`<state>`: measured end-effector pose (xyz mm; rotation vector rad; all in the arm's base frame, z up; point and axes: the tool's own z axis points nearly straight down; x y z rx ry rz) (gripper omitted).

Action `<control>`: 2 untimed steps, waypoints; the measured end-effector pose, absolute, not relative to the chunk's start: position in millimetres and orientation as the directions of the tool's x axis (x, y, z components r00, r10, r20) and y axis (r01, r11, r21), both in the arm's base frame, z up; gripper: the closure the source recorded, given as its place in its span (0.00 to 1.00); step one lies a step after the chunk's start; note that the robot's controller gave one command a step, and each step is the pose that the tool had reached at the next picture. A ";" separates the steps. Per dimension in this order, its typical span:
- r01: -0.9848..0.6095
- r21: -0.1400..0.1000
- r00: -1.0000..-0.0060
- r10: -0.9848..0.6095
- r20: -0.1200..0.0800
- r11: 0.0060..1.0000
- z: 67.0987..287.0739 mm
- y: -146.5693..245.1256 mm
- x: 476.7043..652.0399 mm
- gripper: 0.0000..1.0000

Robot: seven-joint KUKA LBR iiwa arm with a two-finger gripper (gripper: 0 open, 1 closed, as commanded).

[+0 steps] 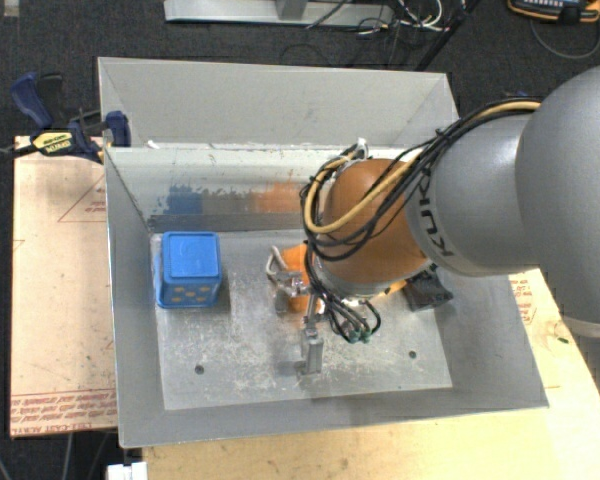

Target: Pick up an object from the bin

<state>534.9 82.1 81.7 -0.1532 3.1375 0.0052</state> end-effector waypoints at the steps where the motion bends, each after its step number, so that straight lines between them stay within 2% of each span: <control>1: -0.006 0.002 -1.000 -0.006 -0.001 1.000 73.3 68.0 556.7 0.00; 2: -0.104 0.004 -0.995 -0.104 -0.002 0.995 77.7 49.3 571.7 0.00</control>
Offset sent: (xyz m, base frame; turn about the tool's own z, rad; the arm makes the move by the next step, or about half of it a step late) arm 0.0465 -0.0492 -0.0002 -0.0675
